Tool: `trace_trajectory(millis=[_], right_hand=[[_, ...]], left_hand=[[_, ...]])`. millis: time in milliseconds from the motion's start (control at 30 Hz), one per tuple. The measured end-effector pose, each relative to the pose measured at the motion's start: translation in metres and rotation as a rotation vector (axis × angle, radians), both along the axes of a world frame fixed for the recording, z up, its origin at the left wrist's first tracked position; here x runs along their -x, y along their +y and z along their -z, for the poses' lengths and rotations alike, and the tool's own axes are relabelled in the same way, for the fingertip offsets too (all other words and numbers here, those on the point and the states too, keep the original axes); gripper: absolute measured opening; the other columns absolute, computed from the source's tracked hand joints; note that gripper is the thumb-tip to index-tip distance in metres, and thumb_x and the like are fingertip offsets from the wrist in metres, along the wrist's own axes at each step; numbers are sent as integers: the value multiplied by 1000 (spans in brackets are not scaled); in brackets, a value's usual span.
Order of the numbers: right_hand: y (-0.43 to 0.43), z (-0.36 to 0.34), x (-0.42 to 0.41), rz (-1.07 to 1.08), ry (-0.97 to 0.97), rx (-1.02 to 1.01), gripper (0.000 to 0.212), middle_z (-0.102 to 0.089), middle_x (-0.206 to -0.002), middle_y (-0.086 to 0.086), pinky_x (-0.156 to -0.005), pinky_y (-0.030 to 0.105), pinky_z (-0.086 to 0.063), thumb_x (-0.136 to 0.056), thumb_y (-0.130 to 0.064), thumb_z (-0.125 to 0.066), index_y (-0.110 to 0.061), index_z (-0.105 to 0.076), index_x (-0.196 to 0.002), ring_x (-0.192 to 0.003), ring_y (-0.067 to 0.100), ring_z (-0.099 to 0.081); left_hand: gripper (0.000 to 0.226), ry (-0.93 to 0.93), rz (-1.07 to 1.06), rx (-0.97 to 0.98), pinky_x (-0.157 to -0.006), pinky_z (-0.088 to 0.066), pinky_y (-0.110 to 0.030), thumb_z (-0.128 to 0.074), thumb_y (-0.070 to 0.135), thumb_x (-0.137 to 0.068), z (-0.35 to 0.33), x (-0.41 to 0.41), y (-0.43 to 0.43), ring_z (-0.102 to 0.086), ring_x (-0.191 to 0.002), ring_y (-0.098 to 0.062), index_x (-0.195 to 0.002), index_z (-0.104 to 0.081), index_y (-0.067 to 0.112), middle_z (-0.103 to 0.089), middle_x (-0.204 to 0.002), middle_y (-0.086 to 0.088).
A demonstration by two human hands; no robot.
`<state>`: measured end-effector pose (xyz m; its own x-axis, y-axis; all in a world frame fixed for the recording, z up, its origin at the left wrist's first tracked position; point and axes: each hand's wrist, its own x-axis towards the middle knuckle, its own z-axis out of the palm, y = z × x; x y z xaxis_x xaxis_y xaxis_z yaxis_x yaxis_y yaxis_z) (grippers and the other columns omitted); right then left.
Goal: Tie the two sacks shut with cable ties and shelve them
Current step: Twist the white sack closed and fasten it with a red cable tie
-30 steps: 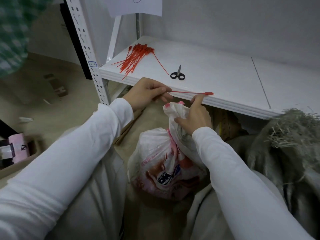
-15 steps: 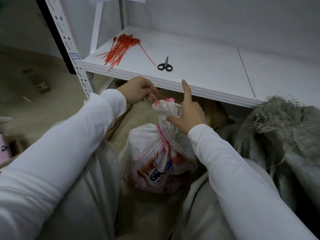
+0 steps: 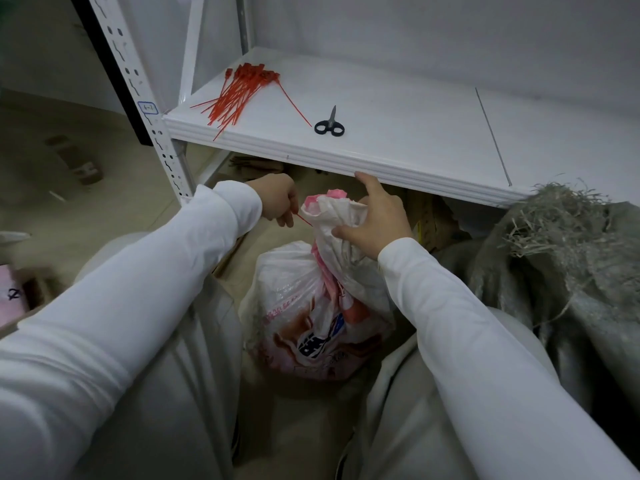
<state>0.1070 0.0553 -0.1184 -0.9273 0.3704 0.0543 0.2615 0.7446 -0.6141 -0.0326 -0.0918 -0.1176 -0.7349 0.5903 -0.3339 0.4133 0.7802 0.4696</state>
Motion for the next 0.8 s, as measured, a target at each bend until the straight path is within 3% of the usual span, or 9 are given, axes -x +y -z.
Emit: trace_trajectory(millis=[67, 200, 300, 367, 433, 500, 600, 733, 800], right_hand=[[0, 1, 1, 9, 7, 3, 94, -58, -129, 8, -98, 37, -45, -71, -29, -85, -28, -31, -147, -120, 27, -53], [3, 2, 3, 31, 8, 63, 89, -55, -133, 9, -101, 38, -45, -72, -25, -85, -26, -35, -145, -121, 28, -54], [8, 3, 3, 48, -16, 114, 80, -51, -140, 6, -95, 25, -39, -73, -22, -83, -22, -43, -143, -125, 23, -50], [11, 4, 3, 75, -42, 153, 75, -53, -139, 3, -96, 25, -39, -72, -23, -83, -19, -49, -139, -125, 21, -51], [15, 6, 4, 137, -64, 250, 74, -57, -134, 3, -103, 32, -44, -68, -25, -86, -16, -54, -135, -122, 22, -54], [18, 7, 5, 212, -97, 349, 74, -62, -127, 3, -97, 36, -50, -64, -28, -88, -13, -59, -129, -114, 22, -58], [23, 11, 5, 276, -147, 440, 59, -63, -106, 2, -80, 31, -48, -62, -34, -89, -9, -61, -108, -99, 21, -60], [22, 18, 5, 281, -138, 486, 48, -66, -94, 0, -81, 34, -53, -61, -36, -88, -12, -65, -97, -92, 20, -63], [21, 19, 6, 267, -123, 487, 41, -65, -86, -1, -72, 29, -52, -64, -33, -87, -13, -66, -92, -84, 16, -63]], left_hand=[[28, -28, -4, -29, -65, -50, -27, -36, -4, -92, -2, 0, 4, -67, -75, -18, -85, -62, 5, -74, -91, -13], [30, -155, -13, -98, -65, -48, -25, -31, -6, -91, -4, 0, 9, -65, -71, -16, -96, -60, -1, -72, -98, -17], [30, -227, 22, -40, -65, -51, -23, -35, -5, -94, 3, -5, 11, -65, -73, -14, -107, -62, -2, -70, -98, -14], [29, -276, 18, -22, -63, -52, -22, -38, -5, -94, 10, -9, 11, -64, -67, -11, -111, -61, -3, -69, -94, -12], [25, -324, 5, -39, -58, -52, -18, -44, -6, -93, 16, -11, 10, -63, -56, -4, -111, -61, -3, -68, -85, -8], [23, -359, 7, -46, -54, -51, -15, -51, -4, -91, 19, -14, 8, -60, -55, -4, -111, -61, -1, -67, -81, -5], [24, -369, 42, -16, -56, -51, -16, -58, -3, -87, 21, -19, 5, -55, -64, -11, -110, -62, 3, -67, -92, -11], [34, -359, 144, 73, -63, -49, -22, -61, -1, -84, 28, -22, 4, -51, -66, -17, -115, -65, 12, -68, -99, -19], [35, -275, 194, 150, -64, -48, -22, -62, 4, -84, 33, -23, 5, -51, -66, -17, -114, -66, 20, -71, -101, -17]])
